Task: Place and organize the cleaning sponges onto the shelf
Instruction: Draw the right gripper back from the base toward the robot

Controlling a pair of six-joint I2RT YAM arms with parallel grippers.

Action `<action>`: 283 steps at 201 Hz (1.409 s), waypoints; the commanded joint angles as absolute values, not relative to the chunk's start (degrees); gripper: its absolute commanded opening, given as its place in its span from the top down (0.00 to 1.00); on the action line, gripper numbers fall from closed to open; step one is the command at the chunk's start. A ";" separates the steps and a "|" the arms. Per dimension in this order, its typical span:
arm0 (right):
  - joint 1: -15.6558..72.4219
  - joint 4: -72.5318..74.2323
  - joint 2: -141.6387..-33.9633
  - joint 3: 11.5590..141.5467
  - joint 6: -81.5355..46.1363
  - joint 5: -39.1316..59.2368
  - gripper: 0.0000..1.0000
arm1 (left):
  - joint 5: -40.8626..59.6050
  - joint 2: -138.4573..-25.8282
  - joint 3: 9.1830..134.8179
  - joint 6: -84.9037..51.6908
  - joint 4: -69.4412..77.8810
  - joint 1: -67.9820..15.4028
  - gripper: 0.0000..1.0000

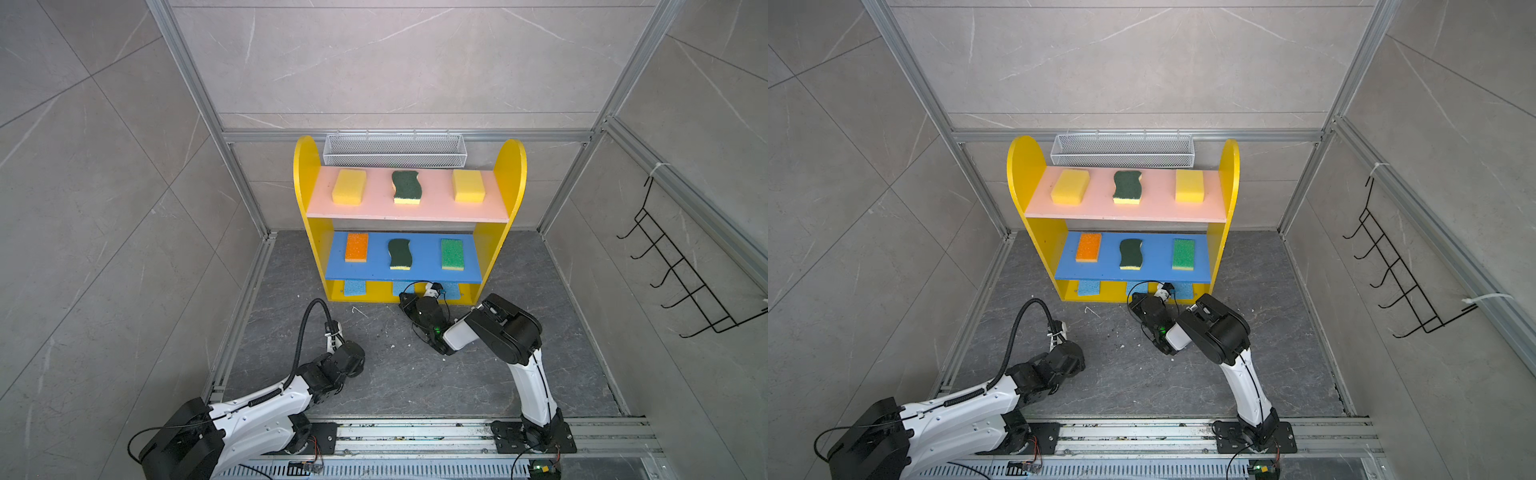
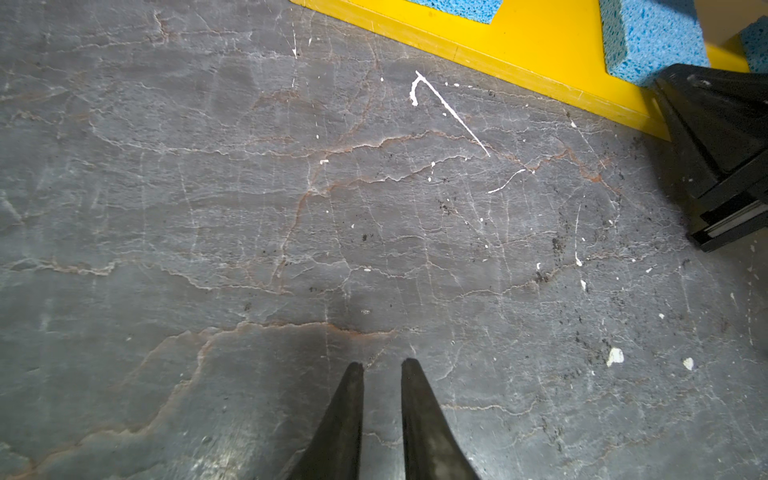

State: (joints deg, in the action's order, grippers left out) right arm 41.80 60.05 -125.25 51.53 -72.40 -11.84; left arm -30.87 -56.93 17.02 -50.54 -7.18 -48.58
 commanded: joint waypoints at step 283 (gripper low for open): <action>35.39 -6.25 -54.07 28.83 -46.27 -13.11 0.96 | -34.56 -44.72 22.13 -50.05 -21.24 -48.26 0.76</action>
State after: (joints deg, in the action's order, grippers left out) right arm 36.60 1.78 -55.27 32.25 -46.87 -12.93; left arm -32.93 -45.50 19.70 -51.57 -18.44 -48.58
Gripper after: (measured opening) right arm 0.049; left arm 0.241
